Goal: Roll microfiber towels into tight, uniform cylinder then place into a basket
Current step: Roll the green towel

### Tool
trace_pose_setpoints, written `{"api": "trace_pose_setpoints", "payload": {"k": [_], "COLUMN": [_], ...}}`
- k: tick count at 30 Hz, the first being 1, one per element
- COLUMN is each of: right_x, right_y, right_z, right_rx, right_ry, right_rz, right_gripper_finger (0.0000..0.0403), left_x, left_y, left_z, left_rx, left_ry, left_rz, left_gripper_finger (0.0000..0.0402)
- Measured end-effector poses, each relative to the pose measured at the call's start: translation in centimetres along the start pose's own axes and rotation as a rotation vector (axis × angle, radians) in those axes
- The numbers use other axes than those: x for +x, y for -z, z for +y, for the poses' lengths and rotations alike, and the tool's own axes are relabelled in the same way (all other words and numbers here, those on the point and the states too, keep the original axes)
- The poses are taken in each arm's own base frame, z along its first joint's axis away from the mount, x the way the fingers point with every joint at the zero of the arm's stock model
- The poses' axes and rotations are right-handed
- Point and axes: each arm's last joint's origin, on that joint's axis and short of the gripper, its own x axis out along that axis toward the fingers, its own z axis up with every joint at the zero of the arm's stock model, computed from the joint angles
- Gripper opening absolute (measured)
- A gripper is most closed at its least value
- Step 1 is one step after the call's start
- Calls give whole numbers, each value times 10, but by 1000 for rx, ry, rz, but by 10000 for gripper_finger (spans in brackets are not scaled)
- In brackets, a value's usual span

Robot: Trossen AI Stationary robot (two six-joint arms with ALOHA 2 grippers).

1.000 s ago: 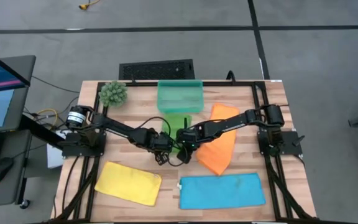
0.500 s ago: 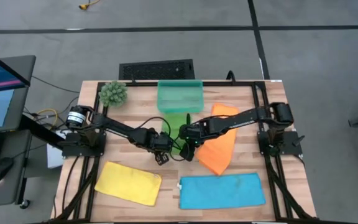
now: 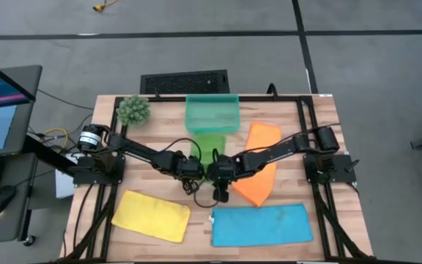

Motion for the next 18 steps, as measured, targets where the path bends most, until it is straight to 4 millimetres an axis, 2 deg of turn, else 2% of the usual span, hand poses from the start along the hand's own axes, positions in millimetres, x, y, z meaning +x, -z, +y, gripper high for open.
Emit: {"api": "trace_pose_setpoints", "payload": {"k": [4,9,14,18], "right_x": [7,3,14,13], "right_y": [1,0,5,4], "right_z": [-6,-7,-15,-21], "right_rx": [12,11,43,89], "right_ry": [39,100,107,110], "right_rz": [4,-14,44,50], "right_gripper_finger": [55,10,18,19], "left_x": [0,0,0,0], "left_y": [0,1,1,2], "left_z": [0,-1,-1,-1], "left_rx": [15,25,32,51], "left_ry": [5,7,6,3], "left_rz": [3,3,5,9], "left_gripper_finger": [0,0,0,0]}}
